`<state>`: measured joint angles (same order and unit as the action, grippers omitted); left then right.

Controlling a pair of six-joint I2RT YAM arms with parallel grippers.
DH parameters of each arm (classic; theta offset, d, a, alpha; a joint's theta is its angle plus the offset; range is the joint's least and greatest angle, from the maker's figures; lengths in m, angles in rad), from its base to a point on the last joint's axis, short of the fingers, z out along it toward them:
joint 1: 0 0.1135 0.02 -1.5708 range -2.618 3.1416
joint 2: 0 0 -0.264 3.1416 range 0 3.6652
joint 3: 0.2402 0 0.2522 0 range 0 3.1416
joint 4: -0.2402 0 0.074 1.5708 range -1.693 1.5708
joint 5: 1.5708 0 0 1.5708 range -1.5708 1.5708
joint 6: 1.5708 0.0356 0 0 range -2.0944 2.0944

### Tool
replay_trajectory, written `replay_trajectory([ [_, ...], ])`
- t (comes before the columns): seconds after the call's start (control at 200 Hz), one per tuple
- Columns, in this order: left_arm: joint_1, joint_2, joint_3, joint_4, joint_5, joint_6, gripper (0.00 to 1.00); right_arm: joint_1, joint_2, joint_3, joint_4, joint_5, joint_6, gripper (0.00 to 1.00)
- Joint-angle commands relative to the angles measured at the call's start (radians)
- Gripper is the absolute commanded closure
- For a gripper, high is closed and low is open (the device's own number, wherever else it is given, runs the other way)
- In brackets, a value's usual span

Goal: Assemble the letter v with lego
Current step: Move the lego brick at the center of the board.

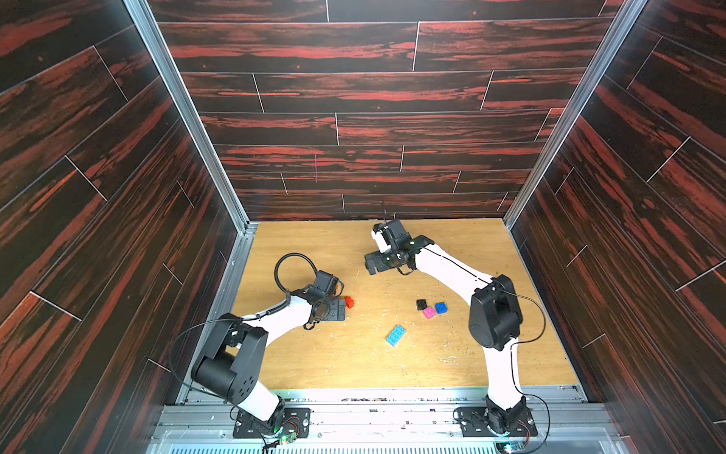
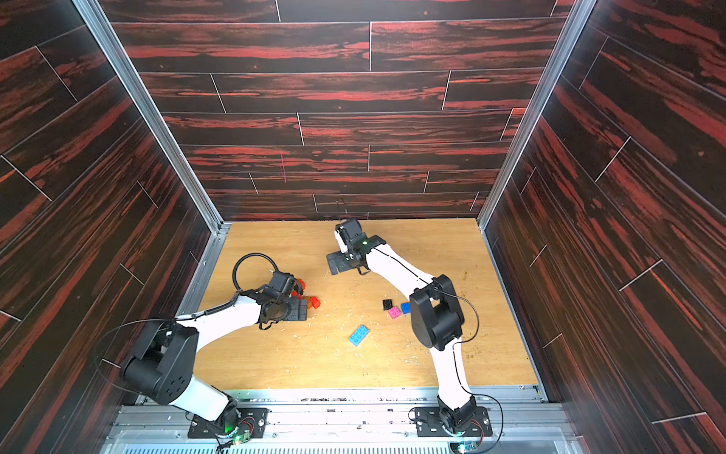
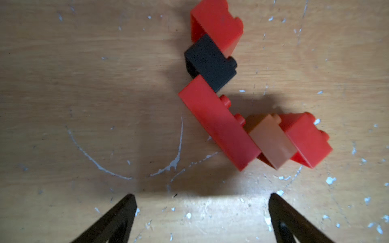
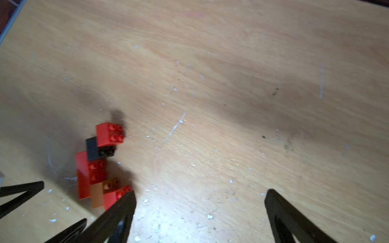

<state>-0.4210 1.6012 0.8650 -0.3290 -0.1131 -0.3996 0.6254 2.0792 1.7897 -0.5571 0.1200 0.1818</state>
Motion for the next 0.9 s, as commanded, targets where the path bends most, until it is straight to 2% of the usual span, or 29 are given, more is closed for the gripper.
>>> replay_trajectory([
  [0.0, -0.008, 0.040, 0.043, -0.021, -0.012, 0.006, 0.00, -0.006, -0.070, -0.064, 0.052, 0.016, 0.016, 0.02],
  [0.245, -0.012, 0.146, 0.119, 0.007, -0.015, -0.038, 0.00, -0.015, -0.153, -0.191, 0.087, 0.072, 0.031, 0.01],
  [0.451, 0.002, 0.215, 0.205, -0.011, -0.115, -0.082, 0.00, -0.016, -0.219, -0.301, 0.107, 0.086, 0.035, 0.02],
  [0.626, 0.047, 0.271, 0.299, -0.064, -0.137, -0.088, 0.00, -0.015, -0.277, -0.388, 0.122, 0.088, 0.045, 0.02],
  [0.792, 0.124, 0.296, 0.329, -0.057, -0.106, -0.095, 0.00, -0.016, -0.349, -0.484, 0.159, 0.133, 0.056, 0.02],
  [0.892, 0.162, 0.317, 0.354, -0.064, -0.100, -0.075, 0.00, -0.016, -0.404, -0.541, 0.190, 0.225, 0.090, 0.02],
])
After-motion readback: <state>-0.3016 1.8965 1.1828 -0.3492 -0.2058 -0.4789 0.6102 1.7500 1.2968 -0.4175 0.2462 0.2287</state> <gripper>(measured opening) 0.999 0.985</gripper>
